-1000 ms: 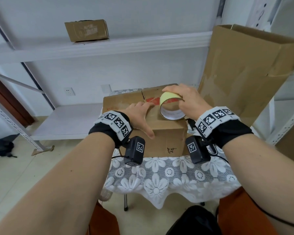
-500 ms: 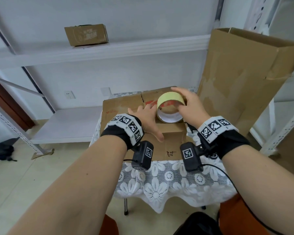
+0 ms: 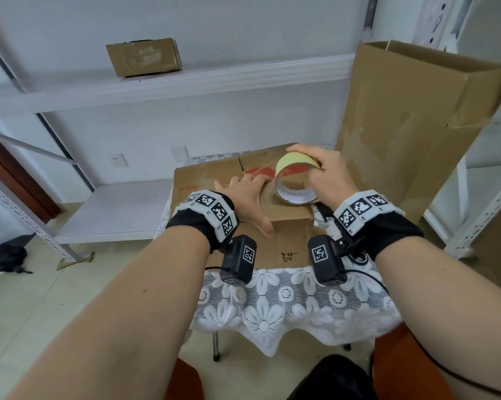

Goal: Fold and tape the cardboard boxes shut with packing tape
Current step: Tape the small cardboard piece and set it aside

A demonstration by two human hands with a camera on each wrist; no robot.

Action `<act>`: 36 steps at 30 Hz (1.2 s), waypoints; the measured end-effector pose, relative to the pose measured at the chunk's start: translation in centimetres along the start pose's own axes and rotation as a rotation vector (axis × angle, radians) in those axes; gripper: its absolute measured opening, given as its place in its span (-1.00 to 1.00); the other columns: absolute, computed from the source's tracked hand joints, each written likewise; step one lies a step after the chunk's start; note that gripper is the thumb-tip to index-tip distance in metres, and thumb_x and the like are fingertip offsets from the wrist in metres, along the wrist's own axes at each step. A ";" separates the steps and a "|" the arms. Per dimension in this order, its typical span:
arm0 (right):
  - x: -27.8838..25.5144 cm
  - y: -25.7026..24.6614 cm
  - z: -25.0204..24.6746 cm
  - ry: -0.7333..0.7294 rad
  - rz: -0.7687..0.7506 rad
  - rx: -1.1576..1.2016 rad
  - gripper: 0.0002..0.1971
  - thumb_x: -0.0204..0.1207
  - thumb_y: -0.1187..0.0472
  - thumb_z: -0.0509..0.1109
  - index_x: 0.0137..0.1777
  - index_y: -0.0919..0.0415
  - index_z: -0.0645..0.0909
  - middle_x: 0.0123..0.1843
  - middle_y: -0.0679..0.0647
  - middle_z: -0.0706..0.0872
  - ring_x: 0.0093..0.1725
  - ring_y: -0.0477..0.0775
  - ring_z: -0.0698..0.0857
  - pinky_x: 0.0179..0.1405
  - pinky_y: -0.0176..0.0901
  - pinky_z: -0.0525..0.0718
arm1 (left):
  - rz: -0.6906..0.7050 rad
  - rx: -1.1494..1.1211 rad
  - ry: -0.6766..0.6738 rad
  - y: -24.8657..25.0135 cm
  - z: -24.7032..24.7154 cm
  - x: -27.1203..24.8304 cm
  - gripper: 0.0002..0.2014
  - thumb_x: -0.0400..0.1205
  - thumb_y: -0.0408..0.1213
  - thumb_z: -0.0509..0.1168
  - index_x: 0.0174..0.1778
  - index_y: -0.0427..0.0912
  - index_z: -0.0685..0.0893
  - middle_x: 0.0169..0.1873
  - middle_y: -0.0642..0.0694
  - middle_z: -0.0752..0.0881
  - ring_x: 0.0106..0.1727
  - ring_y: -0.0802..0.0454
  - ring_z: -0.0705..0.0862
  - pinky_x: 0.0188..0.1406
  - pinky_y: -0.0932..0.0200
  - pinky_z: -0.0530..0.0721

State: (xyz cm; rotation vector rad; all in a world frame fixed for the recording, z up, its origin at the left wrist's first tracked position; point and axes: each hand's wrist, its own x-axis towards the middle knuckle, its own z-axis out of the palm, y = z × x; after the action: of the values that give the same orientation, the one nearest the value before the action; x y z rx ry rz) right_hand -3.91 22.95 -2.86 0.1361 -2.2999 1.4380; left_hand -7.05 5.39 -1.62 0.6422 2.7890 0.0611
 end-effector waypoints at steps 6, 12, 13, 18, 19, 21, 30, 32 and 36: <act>-0.2 -0.1 -1.7 -0.066 -0.047 -0.159 -0.38 0.35 0.67 0.11 0.24 0.12 0.69 0.19 0.03 0.71 0.25 -0.03 0.58 0.14 -0.41 0.48 | 0.005 -0.003 0.002 0.0 0.0 0.1 0.20 0.19 0.20 0.61 0.66 0.07 0.05 0.54 -0.04 0.30 0.59 -0.17 0.22 0.53 -0.56 0.02; -0.1 -0.1 -2.9 -0.093 -0.087 -0.309 -0.40 0.40 0.66 0.15 0.28 0.14 0.67 0.20 0.04 0.68 0.16 -0.10 0.50 0.14 -0.27 0.39 | 0.003 0.011 0.002 0.1 0.0 0.3 0.21 0.19 0.19 0.62 0.66 0.07 0.04 0.55 -0.04 0.30 0.58 -0.17 0.23 0.52 -0.56 0.02; -0.2 -0.1 -2.8 -0.097 -0.093 -0.327 -0.40 0.40 0.66 0.15 0.29 0.13 0.67 0.21 0.05 0.68 0.16 -0.10 0.49 0.15 -0.26 0.39 | 0.002 0.023 -0.007 0.2 -0.1 0.3 0.21 0.19 0.20 0.62 0.66 0.08 0.04 0.54 -0.04 0.29 0.58 -0.18 0.23 0.51 -0.56 0.04; 0.0 0.1 -2.8 -0.084 -0.105 -0.352 -0.39 0.39 0.64 0.14 0.26 0.07 0.68 0.19 0.10 0.70 0.18 0.05 0.57 0.21 -0.10 0.50 | -0.016 0.071 -0.013 1.4 -0.4 0.8 0.22 0.14 0.29 0.60 0.63 -0.02 0.11 0.53 -0.14 0.33 0.55 -0.23 0.30 0.56 -0.44 0.13; 0.1 0.1 -2.7 -0.091 -0.118 -0.354 -0.41 0.38 0.62 0.15 0.25 0.07 0.68 0.17 0.12 0.71 0.19 0.11 0.59 0.24 0.01 0.54 | -0.001 0.073 0.000 1.9 -0.3 1.0 0.23 0.13 0.32 0.59 0.63 -0.06 0.13 0.53 -0.16 0.33 0.56 -0.23 0.29 0.58 -0.40 0.12; 0.2 0.0 -2.6 -0.115 -0.148 -0.372 -0.43 0.36 0.59 0.17 0.21 0.06 0.69 0.14 0.14 0.72 0.20 0.16 0.60 0.26 0.15 0.54 | 0.055 0.064 0.045 2.9 0.1 1.4 0.27 0.13 0.34 0.57 0.65 -0.13 0.11 0.58 -0.16 0.30 0.60 -0.20 0.25 0.63 -0.31 0.09; -1.1 2.1 -1.1 0.075 0.074 -0.021 -0.64 0.53 0.41 0.37 0.30 0.14 0.56 0.19 0.03 0.66 0.19 0.00 0.62 0.14 -0.28 0.62 | 0.071 0.015 0.092 3.0 0.6 1.7 0.25 0.16 0.23 0.62 0.66 -0.13 0.10 0.60 -0.11 0.29 0.62 -0.15 0.22 0.64 -0.22 0.11; -1.0 1.9 -1.1 0.116 0.101 0.015 -0.67 0.53 0.48 0.32 0.23 0.17 0.61 0.08 0.04 0.68 0.08 -0.01 0.64 -0.05 -0.47 0.59 | 0.070 0.015 0.082 3.0 0.5 1.7 0.26 0.16 0.23 0.62 0.67 -0.14 0.07 0.61 -0.12 0.27 0.63 -0.15 0.21 0.65 -0.23 0.11; -0.1 1.9 -1.5 0.094 0.096 -0.019 -0.53 0.44 0.64 0.22 0.19 0.16 0.66 0.06 0.09 0.69 0.06 0.07 0.65 -0.03 -0.09 0.67 | 0.069 0.014 0.078 2.8 0.4 1.7 0.24 0.15 0.24 0.62 0.65 -0.12 0.12 0.58 -0.10 0.31 0.60 -0.14 0.26 0.63 -0.22 0.16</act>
State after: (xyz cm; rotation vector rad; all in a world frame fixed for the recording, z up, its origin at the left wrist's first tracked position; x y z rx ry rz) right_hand -3.92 25.16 -3.93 -0.0472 -2.2703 1.4368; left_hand -7.23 8.61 -2.13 0.7544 2.8438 0.0827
